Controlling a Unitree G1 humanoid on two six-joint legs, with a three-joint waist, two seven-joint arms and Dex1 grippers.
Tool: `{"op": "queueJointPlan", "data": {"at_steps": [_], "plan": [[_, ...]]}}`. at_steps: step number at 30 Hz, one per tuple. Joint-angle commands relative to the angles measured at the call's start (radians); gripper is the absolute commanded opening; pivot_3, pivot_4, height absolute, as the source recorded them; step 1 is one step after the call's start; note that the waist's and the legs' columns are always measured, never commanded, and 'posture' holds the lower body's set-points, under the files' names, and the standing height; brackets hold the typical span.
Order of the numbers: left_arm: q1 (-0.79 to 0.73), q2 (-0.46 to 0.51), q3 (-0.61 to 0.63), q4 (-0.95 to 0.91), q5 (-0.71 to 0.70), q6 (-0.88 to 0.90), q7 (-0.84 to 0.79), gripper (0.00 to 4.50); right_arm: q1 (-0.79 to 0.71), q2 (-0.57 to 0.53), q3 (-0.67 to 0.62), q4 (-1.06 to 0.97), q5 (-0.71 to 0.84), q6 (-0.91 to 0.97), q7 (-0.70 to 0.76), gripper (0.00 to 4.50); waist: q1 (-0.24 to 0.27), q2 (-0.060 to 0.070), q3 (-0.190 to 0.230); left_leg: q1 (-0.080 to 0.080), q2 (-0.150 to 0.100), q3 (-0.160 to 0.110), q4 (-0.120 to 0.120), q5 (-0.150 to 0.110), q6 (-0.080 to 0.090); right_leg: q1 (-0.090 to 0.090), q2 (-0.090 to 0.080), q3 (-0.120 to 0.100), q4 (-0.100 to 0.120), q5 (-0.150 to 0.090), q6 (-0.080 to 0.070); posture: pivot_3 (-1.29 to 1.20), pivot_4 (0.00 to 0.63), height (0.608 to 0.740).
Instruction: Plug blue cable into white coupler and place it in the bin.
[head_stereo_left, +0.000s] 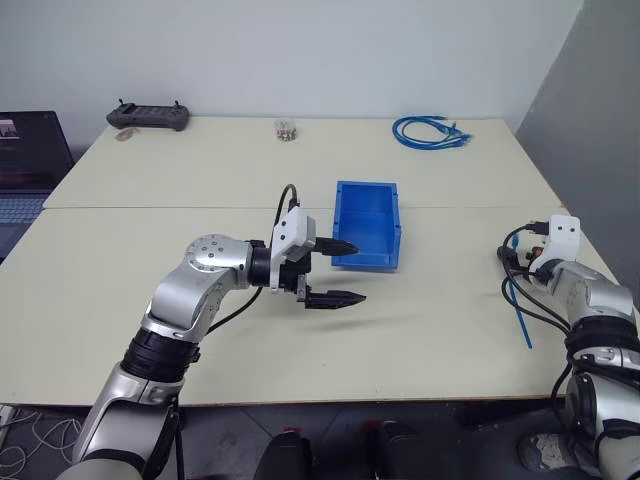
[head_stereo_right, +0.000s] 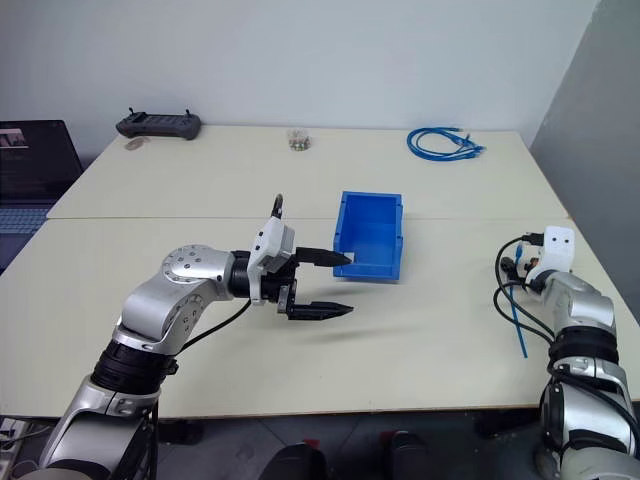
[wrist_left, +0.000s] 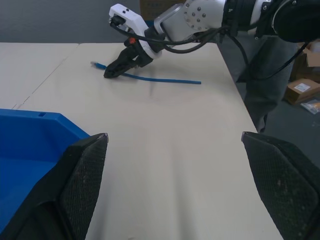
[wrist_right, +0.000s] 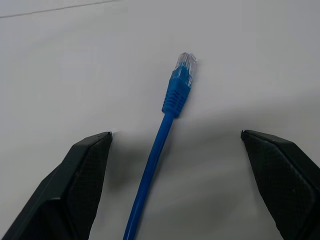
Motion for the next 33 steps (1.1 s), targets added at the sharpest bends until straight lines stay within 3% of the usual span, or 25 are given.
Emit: {"op": "queueJointPlan", "data": {"at_steps": [1, 6, 10, 21, 29, 33], "plan": [[-0.028, -0.003, 0.010, -0.013, 0.002, -0.014, -0.006, 4.50, -0.023, 0.010, -0.026, 0.033, 0.034, 0.025, 0.025, 4.40, -0.001, 0.000, 0.000, 0.000, 0.000, 0.000, 0.000, 0.000, 0.000, 0.000, 0.000, 0.000, 0.000, 0.000, 0.000, 0.00, 0.150, 0.740], [-0.042, -0.002, 0.010, -0.002, 0.010, -0.016, -0.011, 4.50, -0.008, 0.032, 0.021, -0.002, 0.007, 0.000, 0.062, 3.77, -0.004, 0.000, 0.000, 0.000, 0.001, 0.000, 0.000, 0.000, 0.000, 0.000, 0.000, 0.000, 0.001, 0.000, 0.000, 0.00, 0.150, 0.740], [-0.070, -0.012, 0.012, 0.011, 0.011, -0.008, -0.006, 4.50, 0.016, 0.041, 0.076, -0.050, -0.022, -0.029, 0.111, 2.66, -0.008, 0.000, 0.000, 0.001, 0.001, 0.000, 0.000, 0.000, 0.000, 0.000, 0.001, 0.001, 0.001, 0.000, 0.000, 0.00, 0.150, 0.740], [-0.074, -0.014, 0.014, 0.011, 0.012, -0.003, -0.011, 4.50, 0.074, 0.046, 0.089, -0.146, -0.016, 0.005, 0.124, 0.16, -0.005, 0.000, 0.000, 0.001, 0.001, 0.000, 0.000, 0.000, 0.000, 0.000, 0.001, 0.001, 0.001, 0.000, 0.000, 0.00, 0.150, 0.740], [-0.063, -0.013, 0.015, -0.008, 0.007, 0.003, -0.008, 4.50, 0.164, 0.023, 0.151, -0.306, -0.052, -0.021, 0.175, 0.03, -0.002, 0.000, 0.000, 0.001, 0.001, 0.000, 0.000, 0.000, 0.000, 0.000, 0.001, 0.000, 0.001, 0.000, 0.000, 0.00, 0.150, 0.740], [0.006, 0.043, 0.056, -0.094, -0.027, 0.039, -0.009, 4.50, 0.278, -0.079, 0.266, -0.509, -0.144, -0.218, 0.309, 0.03, -0.003, 0.002, 0.001, 0.001, 0.001, 0.000, 0.000, 0.000, 0.000, 0.000, 0.001, 0.000, 0.000, 0.000, 0.000, 0.00, 0.150, 0.740]]}}
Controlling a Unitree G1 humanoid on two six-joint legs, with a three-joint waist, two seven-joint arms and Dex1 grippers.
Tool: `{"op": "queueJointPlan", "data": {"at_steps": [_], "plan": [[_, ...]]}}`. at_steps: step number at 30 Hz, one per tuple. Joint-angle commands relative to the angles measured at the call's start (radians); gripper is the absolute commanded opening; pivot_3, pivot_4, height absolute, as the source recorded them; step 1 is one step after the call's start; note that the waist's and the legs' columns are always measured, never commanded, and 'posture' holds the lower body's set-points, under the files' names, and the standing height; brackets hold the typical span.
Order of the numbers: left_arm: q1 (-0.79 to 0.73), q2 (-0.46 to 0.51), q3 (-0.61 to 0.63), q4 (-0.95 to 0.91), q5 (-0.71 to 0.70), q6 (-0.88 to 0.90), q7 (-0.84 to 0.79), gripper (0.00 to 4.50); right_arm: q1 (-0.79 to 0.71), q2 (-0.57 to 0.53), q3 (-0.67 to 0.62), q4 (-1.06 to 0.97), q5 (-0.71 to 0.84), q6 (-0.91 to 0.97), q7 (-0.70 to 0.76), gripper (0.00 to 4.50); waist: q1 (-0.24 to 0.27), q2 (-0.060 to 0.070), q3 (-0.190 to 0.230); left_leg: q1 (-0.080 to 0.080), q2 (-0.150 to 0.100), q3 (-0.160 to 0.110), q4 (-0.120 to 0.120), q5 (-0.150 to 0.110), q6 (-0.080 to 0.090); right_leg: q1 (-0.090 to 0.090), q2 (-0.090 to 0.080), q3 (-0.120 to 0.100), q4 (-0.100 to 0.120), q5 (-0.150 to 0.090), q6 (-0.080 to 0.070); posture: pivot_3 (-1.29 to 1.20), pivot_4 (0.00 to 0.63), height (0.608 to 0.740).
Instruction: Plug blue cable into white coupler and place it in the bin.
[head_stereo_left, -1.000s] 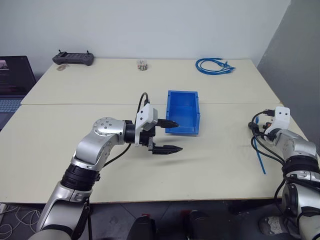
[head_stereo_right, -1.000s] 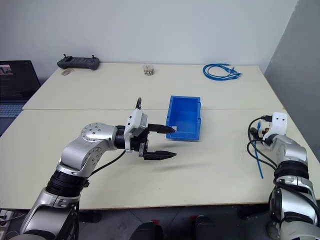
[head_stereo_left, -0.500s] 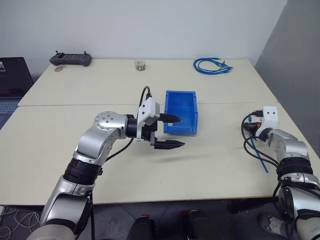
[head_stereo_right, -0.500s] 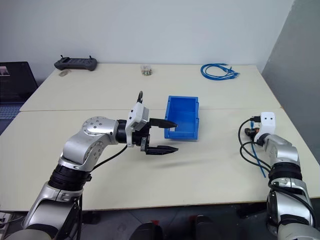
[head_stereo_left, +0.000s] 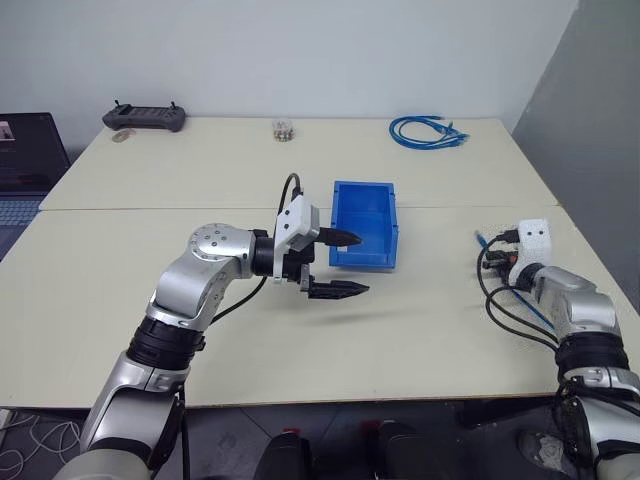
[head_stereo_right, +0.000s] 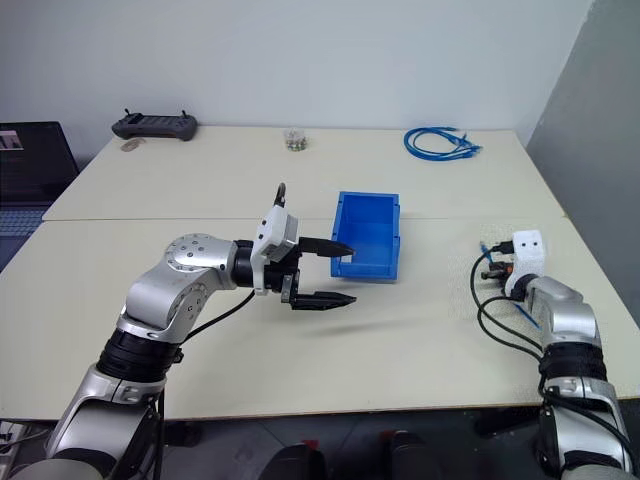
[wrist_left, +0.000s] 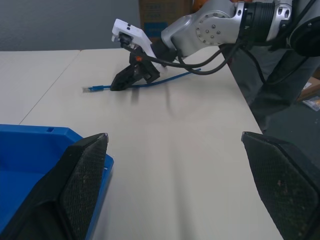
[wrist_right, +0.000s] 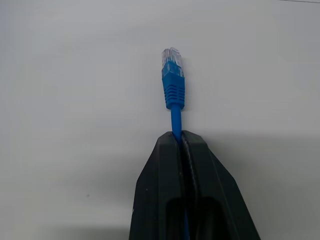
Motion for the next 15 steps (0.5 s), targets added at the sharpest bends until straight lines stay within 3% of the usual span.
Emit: {"op": "queueJointPlan", "data": {"at_steps": [1, 4, 8, 11, 15], "plan": [[0.090, 0.081, 0.075, -0.141, -0.054, 0.050, -0.002, 4.50, 0.117, -0.130, 0.112, -0.230, -0.084, -0.259, 0.186, 0.03, -0.001, 0.003, 0.002, -0.001, 0.000, 0.000, 0.000, 0.000, 0.000, -0.001, 0.000, 0.000, 0.000, 0.000, 0.000, 0.00, 0.150, 0.740], [0.221, 0.156, 0.144, -0.250, -0.098, 0.100, 0.019, 4.50, 0.202, -0.223, 0.150, -0.365, -0.066, -0.475, 0.366, 0.03, -0.003, 0.006, 0.004, -0.004, 0.000, 0.001, 0.000, 0.000, 0.000, -0.005, 0.000, 0.001, 0.000, 0.000, 0.000, 0.00, 0.150, 0.740], [0.456, 0.182, 0.277, -0.396, -0.126, 0.132, 0.133, 4.50, 0.231, -0.225, 0.185, -0.505, 0.020, -0.563, 0.506, 0.03, -0.004, 0.006, 0.005, -0.003, 0.002, 0.002, 0.000, 0.000, 0.000, -0.006, 0.000, 0.002, 0.001, 0.000, 0.000, 0.00, 0.150, 0.740], [0.659, 0.163, 0.367, -0.521, -0.128, 0.134, 0.220, 4.50, 0.208, -0.180, 0.272, -0.559, 0.005, -0.604, 0.558, 0.03, 0.001, 0.004, 0.006, 0.000, 0.004, 0.001, 0.000, 0.000, 0.000, -0.004, -0.003, 0.001, 0.001, 0.000, 0.000, 0.00, 0.150, 0.740], [0.864, 0.094, 0.456, -0.640, -0.129, 0.140, 0.360, 4.50, 0.099, -0.069, 0.416, -0.456, -0.122, -0.705, 0.558, 0.03, 0.004, 0.001, 0.008, 0.001, 0.003, -0.001, 0.000, 0.000, 0.000, -0.002, -0.004, -0.002, 0.002, 0.000, 0.000, 0.00, 0.150, 0.740]]}}
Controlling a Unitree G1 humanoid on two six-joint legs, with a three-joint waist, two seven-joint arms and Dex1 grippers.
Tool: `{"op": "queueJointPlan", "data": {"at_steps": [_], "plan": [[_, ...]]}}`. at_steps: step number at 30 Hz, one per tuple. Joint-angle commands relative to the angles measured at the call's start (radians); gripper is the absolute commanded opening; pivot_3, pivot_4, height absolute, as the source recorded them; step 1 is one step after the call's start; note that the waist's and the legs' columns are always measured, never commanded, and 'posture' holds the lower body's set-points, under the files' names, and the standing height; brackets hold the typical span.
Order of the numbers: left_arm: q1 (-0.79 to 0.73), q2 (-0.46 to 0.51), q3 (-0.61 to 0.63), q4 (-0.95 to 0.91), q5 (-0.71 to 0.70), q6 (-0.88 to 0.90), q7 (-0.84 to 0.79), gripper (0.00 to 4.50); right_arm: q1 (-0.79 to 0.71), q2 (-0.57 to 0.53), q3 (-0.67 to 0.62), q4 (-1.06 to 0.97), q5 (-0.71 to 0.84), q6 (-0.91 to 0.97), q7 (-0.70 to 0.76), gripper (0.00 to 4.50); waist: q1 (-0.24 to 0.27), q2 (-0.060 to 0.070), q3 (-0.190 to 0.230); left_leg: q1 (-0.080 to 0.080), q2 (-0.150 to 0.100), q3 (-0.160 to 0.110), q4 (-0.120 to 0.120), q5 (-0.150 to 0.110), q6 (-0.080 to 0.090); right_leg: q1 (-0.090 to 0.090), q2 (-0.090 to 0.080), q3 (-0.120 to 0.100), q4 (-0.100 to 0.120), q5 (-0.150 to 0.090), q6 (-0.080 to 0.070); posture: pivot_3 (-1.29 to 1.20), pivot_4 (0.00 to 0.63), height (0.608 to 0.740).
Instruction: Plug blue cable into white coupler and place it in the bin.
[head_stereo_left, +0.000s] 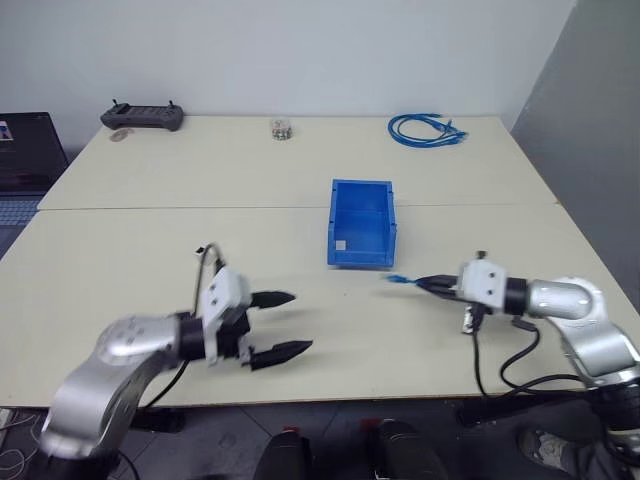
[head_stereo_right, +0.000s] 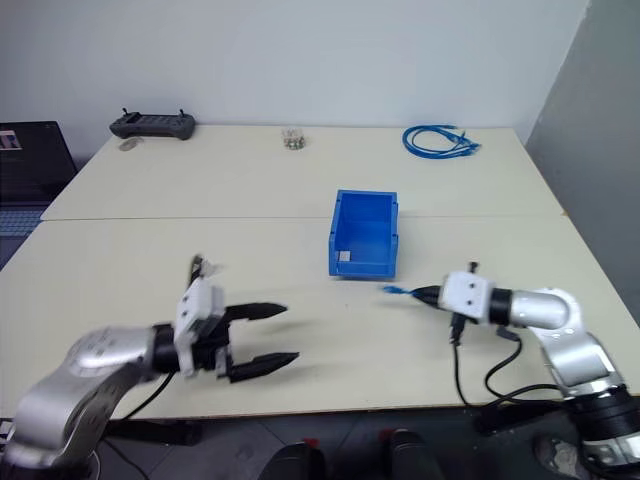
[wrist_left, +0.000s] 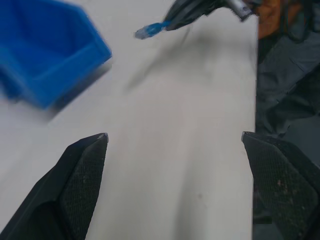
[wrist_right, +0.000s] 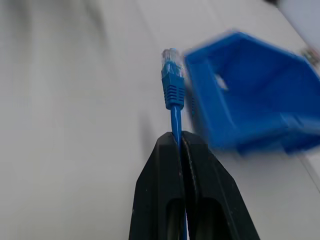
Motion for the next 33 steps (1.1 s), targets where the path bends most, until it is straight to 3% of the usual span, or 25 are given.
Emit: {"op": "queueJointPlan", "data": {"at_steps": [1, 8, 13, 20, 27, 31, 33], "plan": [[0.145, -0.066, 0.109, -0.154, -0.021, 0.009, 0.145, 4.50, -0.116, 0.095, 0.117, 0.108, -0.116, -0.104, 0.003, 0.03, 0.003, -0.001, 0.000, 0.000, 0.000, 0.000, 0.000, 0.000, 0.000, 0.000, 0.000, 0.000, 0.000, 0.000, 0.000, 0.00, 0.150, 0.740], [0.450, -0.192, 0.140, -0.300, 0.054, -0.066, 0.285, 4.50, -0.268, 0.228, 0.270, 0.445, -0.296, -0.340, -0.026, 0.03, 0.007, -0.004, 0.001, -0.001, -0.003, 0.001, 0.000, 0.000, 0.000, 0.000, -0.003, 0.000, -0.001, 0.000, -0.002, 0.00, 0.150, 0.740], [0.523, -0.228, 0.134, -0.294, 0.088, -0.123, 0.320, 4.50, -0.283, 0.235, 0.329, 0.578, -0.377, -0.463, -0.036, 0.03, 0.013, -0.004, 0.001, 0.001, -0.003, 0.001, 0.000, 0.000, 0.000, 0.001, -0.002, 0.000, -0.001, -0.002, -0.008, 0.00, 0.150, 0.740], [0.481, -0.196, 0.110, -0.207, 0.095, -0.182, 0.276, 4.50, -0.244, 0.217, 0.285, 0.538, -0.282, -0.375, 0.026, 1.61, 0.015, -0.006, 0.000, 0.011, -0.002, 0.002, -0.002, -0.001, 0.000, 0.010, -0.002, 0.000, -0.001, -0.006, -0.012, 0.00, 0.150, 0.740], [0.259, -0.074, 0.060, -0.048, 0.060, -0.175, 0.148, 4.50, -0.086, 0.084, 0.125, 0.126, -0.034, 0.006, 0.083, 3.14, 0.039, -0.005, 0.001, 0.010, -0.003, 0.000, -0.002, -0.001, 0.001, 0.010, -0.003, -0.001, -0.001, -0.006, -0.012, 0.00, 0.150, 0.740], [-0.008, 0.024, -0.065, 0.147, 0.043, -0.109, -0.009, 4.50, 0.008, -0.017, -0.037, -0.271, 0.352, 0.568, 0.022, 4.14, 0.036, -0.001, 0.005, 0.008, -0.002, 0.000, -0.002, -0.001, 0.001, 0.008, -0.002, -0.002, 0.000, -0.004, -0.008, 0.00, 0.150, 0.740], [-0.089, 0.042, -0.110, 0.218, 0.044, -0.089, -0.054, 4.50, 0.013, -0.038, -0.085, -0.359, 0.467, 0.740, -0.021, 4.45, 0.027, -0.001, 0.005, 0.007, -0.002, -0.002, -0.001, -0.001, 0.001, 0.007, -0.002, -0.003, 0.001, -0.003, -0.007, 0.00, 0.150, 0.740]]}}
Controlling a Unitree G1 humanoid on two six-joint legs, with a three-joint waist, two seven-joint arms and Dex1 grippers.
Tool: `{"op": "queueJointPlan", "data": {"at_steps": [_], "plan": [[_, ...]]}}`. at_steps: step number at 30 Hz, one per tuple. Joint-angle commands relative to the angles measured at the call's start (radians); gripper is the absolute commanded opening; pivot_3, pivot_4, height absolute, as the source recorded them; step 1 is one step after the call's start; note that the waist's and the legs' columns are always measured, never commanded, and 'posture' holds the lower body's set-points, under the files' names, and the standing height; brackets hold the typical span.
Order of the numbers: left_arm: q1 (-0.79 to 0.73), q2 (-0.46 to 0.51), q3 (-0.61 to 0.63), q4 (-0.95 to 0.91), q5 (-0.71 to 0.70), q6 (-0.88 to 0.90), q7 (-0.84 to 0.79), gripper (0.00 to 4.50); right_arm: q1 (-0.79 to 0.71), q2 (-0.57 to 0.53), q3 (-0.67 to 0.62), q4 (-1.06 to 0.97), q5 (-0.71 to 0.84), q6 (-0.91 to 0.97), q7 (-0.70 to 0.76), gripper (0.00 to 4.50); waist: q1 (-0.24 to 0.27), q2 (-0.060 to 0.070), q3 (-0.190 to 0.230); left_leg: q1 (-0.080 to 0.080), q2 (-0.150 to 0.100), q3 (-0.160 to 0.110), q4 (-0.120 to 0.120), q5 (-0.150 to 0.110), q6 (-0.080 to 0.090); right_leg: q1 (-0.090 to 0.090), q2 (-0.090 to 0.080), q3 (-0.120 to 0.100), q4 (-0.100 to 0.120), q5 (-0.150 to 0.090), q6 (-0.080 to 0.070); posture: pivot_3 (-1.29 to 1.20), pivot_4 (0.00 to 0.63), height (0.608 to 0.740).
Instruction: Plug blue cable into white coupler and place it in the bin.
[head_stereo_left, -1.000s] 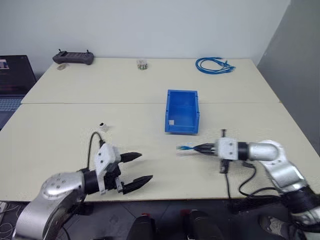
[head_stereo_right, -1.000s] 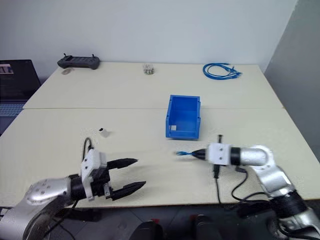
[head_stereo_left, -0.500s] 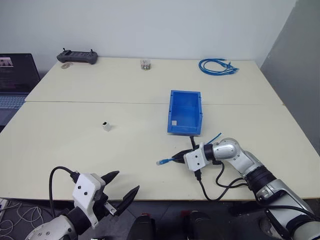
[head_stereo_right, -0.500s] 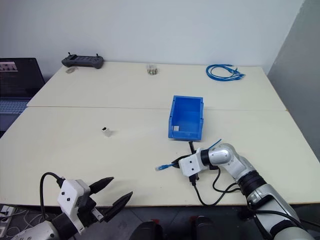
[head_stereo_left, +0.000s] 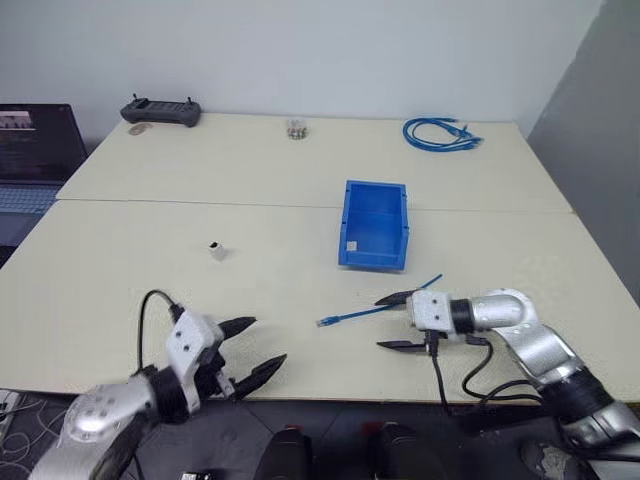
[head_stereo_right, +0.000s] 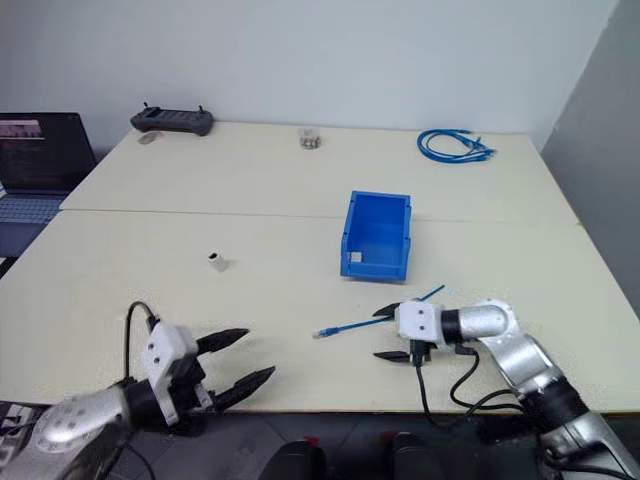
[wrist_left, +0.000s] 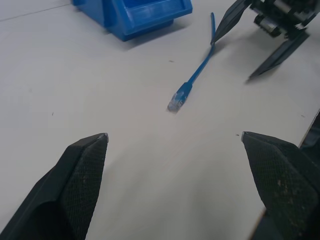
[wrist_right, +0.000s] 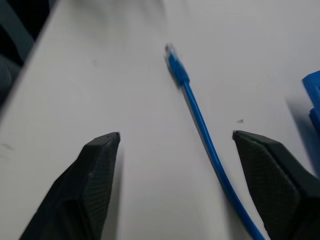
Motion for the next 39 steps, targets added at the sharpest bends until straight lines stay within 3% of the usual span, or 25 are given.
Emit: {"op": "queueJointPlan", "data": {"at_steps": [1, 3, 5, 9, 13, 17, 25, 34, 39], "plan": [[-0.145, 0.020, -0.109, 0.135, -0.011, 0.040, -0.117, 4.50, 0.000, -0.045, -0.148, -0.213, 0.311, 0.381, -0.090, 4.45, -0.014, -0.002, -0.001, 0.001, 0.001, 0.001, 0.000, 0.000, 0.000, 0.000, 0.001, 0.001, 0.000, 0.000, 0.000, 0.00, 0.150, 0.740], [-0.274, -0.003, -0.224, 0.260, 0.048, 0.020, -0.189, 4.50, 0.016, -0.062, -0.232, -0.249, 0.467, 0.537, -0.148, 4.45, -0.014, -0.003, 0.000, 0.001, 0.001, 0.001, -0.001, 0.000, 0.000, 0.001, 0.001, 0.001, -0.001, 0.000, 0.000, 0.00, 0.150, 0.740], [-0.347, -0.027, -0.297, 0.350, 0.103, -0.031, -0.226, 4.50, 0.030, -0.066, -0.276, -0.264, 0.529, 0.610, -0.191, 4.45, -0.009, -0.003, 0.001, -0.001, 0.000, -0.001, -0.001, 0.000, 0.000, 0.000, 0.001, -0.001, -0.001, 0.000, 0.000, 0.00, 0.150, 0.740], [-0.438, -0.065, -0.361, 0.481, 0.152, -0.091, -0.273, 4.50, 0.079, -0.069, -0.340, -0.296, 0.626, 0.703, -0.265, 4.45, -0.008, -0.005, 0.001, -0.007, -0.001, 0.000, 0.001, 0.000, 0.001, -0.005, 0.001, 0.000, -0.002, 0.000, 0.000, 0.00, 0.150, 0.740], [-0.456, -0.083, -0.379, 0.525, 0.159, -0.119, -0.313, 4.50, 0.143, -0.080, -0.369, -0.336, 0.627, 0.709, -0.306, 4.45, -0.007, -0.005, 0.001, -0.011, -0.001, -0.001, 0.001, 0.000, 0.001, -0.007, 0.001, 0.000, -0.002, 0.001, 0.001, 0.00, 0.150, 0.740], [-0.448, -0.105, -0.391, 0.523, 0.155, -0.128, -0.328, 3.94, 0.180, -0.078, -0.370, -0.344, 0.599, 0.687, -0.323, 4.50, -0.008, -0.005, 0.001, -0.010, -0.001, 0.000, 0.002, 0.000, 0.001, -0.007, 0.000, 0.000, -0.003, 0.002, 0.004, 0.00, 0.150, 0.740], [-0.434, -0.103, -0.379, 0.490, 0.140, -0.093, -0.341, 2.38, 0.196, -0.075, -0.341, -0.313, 0.533, 0.635, -0.315, 4.50, -0.008, -0.005, 0.001, -0.010, -0.001, 0.000, 0.002, 0.000, 0.001, -0.007, 0.001, 0.001, -0.004, 0.002, 0.005, 0.00, 0.150, 0.740], [-0.402, -0.086, -0.363, 0.470, 0.140, -0.097, -0.339, 0.27, 0.188, -0.077, -0.319, -0.290, 0.497, 0.609, -0.291, 4.50, -0.010, -0.005, 0.001, -0.010, -0.001, 0.000, 0.002, 0.000, 0.001, -0.007, 0.001, 0.001, -0.004, 0.002, 0.005, 0.00, 0.150, 0.740], [-0.398, -0.100, -0.346, 0.446, 0.130, -0.082, -0.312, 0.22, 0.197, -0.079, -0.301, -0.289, 0.476, 0.597, -0.281, 4.50, -0.009, -0.005, 0.001, -0.010, -0.001, 0.000, 0.002, 0.000, 0.001, -0.007, 0.001, 0.001, -0.004, 0.002, 0.005, 0.00, 0.150, 0.740]]}}
